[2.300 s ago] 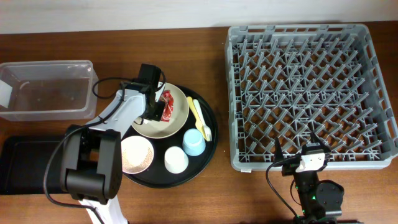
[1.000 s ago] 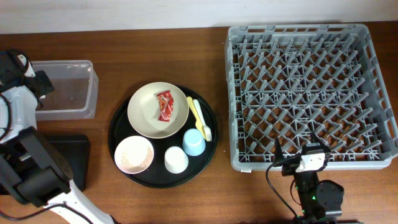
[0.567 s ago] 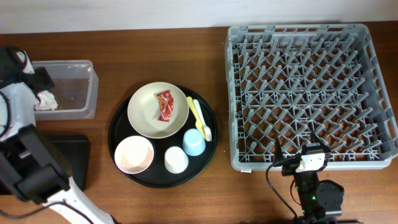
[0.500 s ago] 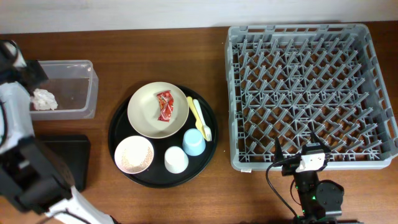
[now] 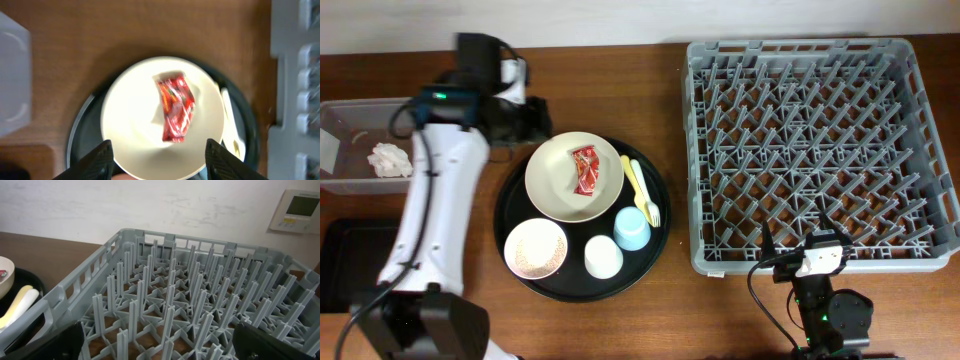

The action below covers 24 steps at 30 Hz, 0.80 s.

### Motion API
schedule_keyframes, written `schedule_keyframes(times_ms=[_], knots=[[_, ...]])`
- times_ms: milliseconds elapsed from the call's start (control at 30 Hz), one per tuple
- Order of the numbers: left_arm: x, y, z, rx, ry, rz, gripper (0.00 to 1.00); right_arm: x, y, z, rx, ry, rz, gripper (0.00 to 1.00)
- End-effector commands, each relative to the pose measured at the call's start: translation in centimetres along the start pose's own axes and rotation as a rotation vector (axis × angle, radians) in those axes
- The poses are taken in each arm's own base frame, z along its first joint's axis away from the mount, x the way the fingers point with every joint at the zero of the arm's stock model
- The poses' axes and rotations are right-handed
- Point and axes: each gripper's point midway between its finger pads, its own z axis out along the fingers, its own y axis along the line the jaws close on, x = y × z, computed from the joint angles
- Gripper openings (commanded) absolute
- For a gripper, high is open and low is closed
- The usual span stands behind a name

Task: Sort waste into correct bins and load items into the dishwasher rack
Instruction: 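Reach left gripper back to the plate and grasp the red wrapper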

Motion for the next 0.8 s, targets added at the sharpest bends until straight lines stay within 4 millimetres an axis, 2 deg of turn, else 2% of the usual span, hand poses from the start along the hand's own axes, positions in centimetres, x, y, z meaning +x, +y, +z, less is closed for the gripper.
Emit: schedule_keyframes(times_ms=[0, 133, 200, 233, 367, 500, 600, 667, 700, 733, 767], knots=[[3.9, -1.9, 4.0, -0.116, 0.086, 0.104, 0.58, 0.2, -0.2, 0.0, 0.008, 0.005, 0.000, 0.98], [7.6, -3.4, 9.8, -0.100, 0.093, 0.106, 0.58, 0.2, -0.2, 0.0, 0.008, 0.005, 0.001, 0.98], [8.2, -3.8, 11.4, -0.086, 0.065, 0.117, 0.59, 0.2, -0.2, 0.0, 0.008, 0.005, 0.000, 0.98], [8.4, -4.0, 12.3, -0.077, 0.045, 0.122, 0.64, 0.2, -0.2, 0.0, 0.008, 0.005, 0.000, 0.98], [8.7, -3.8, 14.2, -0.076, 0.031, 0.122, 0.65, 0.2, -0.2, 0.0, 0.008, 0.005, 0.001, 0.98], [10.5, -2.7, 17.2, -0.118, 0.104, 0.132, 0.65, 0.2, -0.2, 0.0, 0.008, 0.005, 0.000, 0.98], [10.9, -2.4, 18.1, -0.130, 0.119, 0.133, 0.63, 0.2, -0.2, 0.0, 0.008, 0.005, 0.001, 0.98], [10.9, -2.4, 18.1, -0.129, 0.116, 0.133, 0.54, 0.2, -0.2, 0.0, 0.008, 0.005, 0.001, 0.98], [10.9, -2.4, 18.1, -0.129, 0.116, 0.133, 0.46, 0.2, -0.2, 0.0, 0.008, 0.005, 0.001, 0.98], [10.8, -2.4, 18.1, -0.129, 0.115, 0.133, 0.24, 0.2, -0.2, 0.0, 0.008, 0.005, 0.000, 0.98], [10.8, -2.4, 18.1, -0.129, 0.115, 0.133, 0.15, 0.2, -0.2, 0.0, 0.008, 0.005, 0.001, 0.98]])
